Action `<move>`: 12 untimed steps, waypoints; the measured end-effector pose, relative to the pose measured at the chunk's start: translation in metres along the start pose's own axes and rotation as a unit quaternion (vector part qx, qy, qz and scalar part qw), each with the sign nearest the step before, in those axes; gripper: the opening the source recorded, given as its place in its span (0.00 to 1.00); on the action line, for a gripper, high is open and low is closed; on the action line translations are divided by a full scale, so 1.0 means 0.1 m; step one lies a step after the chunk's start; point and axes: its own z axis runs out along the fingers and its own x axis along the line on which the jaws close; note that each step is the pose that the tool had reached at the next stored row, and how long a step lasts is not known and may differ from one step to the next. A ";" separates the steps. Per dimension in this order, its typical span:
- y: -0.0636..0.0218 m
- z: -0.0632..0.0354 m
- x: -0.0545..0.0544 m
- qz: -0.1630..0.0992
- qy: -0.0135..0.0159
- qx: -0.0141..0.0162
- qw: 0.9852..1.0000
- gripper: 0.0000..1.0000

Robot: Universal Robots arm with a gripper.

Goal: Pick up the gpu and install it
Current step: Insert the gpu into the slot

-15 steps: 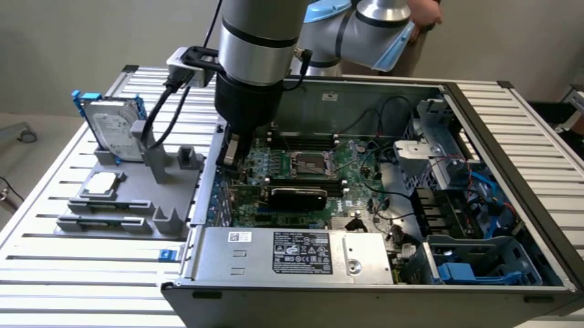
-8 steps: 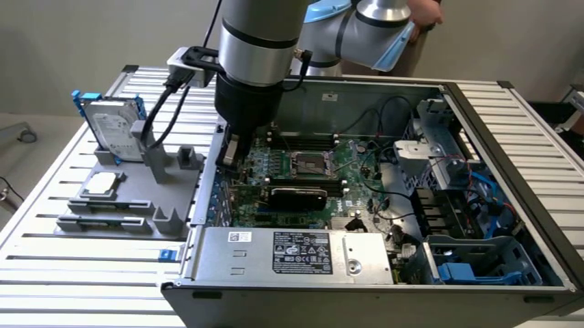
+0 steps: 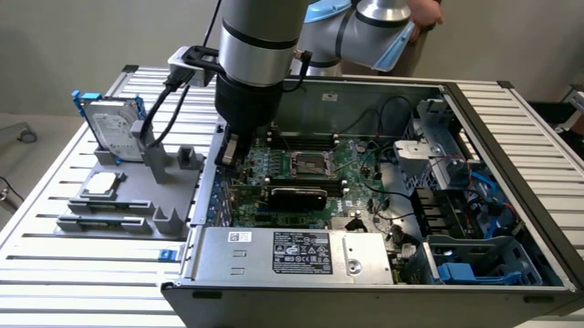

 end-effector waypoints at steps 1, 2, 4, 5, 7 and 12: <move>-0.001 0.000 0.00 0.001 0.000 0.000 1.000 0.11; -0.002 -0.001 0.00 0.001 0.000 -0.001 1.000 0.11; -0.005 -0.006 0.00 0.001 0.001 -0.002 1.000 0.11; -0.005 -0.009 0.01 0.001 0.003 -0.002 1.000 0.11; -0.006 -0.011 0.01 0.002 0.006 -0.002 1.000 0.11; -0.007 -0.011 0.01 0.006 0.026 0.001 1.000 0.11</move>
